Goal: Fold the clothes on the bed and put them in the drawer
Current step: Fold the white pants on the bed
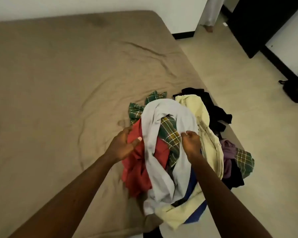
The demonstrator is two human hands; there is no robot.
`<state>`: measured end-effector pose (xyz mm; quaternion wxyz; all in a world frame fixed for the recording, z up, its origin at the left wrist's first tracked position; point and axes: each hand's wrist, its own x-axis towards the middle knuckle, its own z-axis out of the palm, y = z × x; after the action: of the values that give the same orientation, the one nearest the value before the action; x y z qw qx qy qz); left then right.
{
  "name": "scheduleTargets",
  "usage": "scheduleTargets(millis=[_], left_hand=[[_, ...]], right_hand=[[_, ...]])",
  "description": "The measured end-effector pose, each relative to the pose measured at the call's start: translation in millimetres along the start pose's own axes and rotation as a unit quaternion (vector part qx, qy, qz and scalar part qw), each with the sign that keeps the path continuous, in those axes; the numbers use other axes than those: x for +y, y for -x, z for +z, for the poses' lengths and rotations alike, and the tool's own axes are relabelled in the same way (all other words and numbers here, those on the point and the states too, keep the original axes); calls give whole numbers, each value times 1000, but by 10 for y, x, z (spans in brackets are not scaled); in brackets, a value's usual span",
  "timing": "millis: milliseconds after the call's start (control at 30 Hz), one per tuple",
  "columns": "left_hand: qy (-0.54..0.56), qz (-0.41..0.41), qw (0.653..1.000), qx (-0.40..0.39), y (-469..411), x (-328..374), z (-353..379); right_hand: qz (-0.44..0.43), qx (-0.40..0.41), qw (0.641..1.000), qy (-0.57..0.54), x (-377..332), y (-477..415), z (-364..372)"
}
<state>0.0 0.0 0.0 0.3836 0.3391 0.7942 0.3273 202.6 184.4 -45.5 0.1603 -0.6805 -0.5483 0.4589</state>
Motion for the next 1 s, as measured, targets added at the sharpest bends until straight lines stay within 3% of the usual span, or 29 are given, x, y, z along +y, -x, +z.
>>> scheduleTargets(millis=[100, 267, 367, 433, 467, 533, 567, 633, 700, 733, 800, 833, 900, 1000], left_hand=[[-11, -7, 1000, 27, -659, 75, 354], [-102, 12, 994, 44, -1369, 96, 749], [-128, 36, 986, 103, -1473, 163, 802], [-40, 17, 988, 145, -1520, 294, 799], [77, -23, 987, 139, -1519, 422, 761], [351, -124, 926, 66, -1531, 636, 659], [408, -155, 899, 34, -1530, 705, 597], [389, -160, 906, 40, -1472, 815, 462], [342, -171, 917, 117, -1353, 846, 298], [338, -180, 913, 143, -1307, 810, 216], [362, -197, 899, 146, -1161, 748, -29], [383, -211, 890, 127, -1085, 726, -141], [409, -227, 879, 98, -850, 659, -386], [477, -164, 861, 68, -538, 699, -719]], right_hand=[[50, 59, 996, -38, -21, -1039, -63], [149, -46, 988, 16, -8, -1856, 38], [73, -52, 993, -74, -158, -1784, 97], [-23, -40, 993, -112, -413, -1458, 133], [-71, -54, 987, -134, -595, -1164, 147], [-160, -121, 967, -155, -805, -590, 257], [-211, -182, 949, -145, -860, -345, 333], [-283, -306, 905, -92, -847, 28, 518], [-254, -325, 902, -127, -814, 146, 582], [-221, -286, 916, -173, -784, 122, 570], [-145, -202, 939, -238, -733, 15, 595], [-111, -197, 942, -247, -719, -65, 612], [-83, -249, 939, -221, -795, -120, 717], [-103, -329, 920, -188, -1043, -184, 849]])
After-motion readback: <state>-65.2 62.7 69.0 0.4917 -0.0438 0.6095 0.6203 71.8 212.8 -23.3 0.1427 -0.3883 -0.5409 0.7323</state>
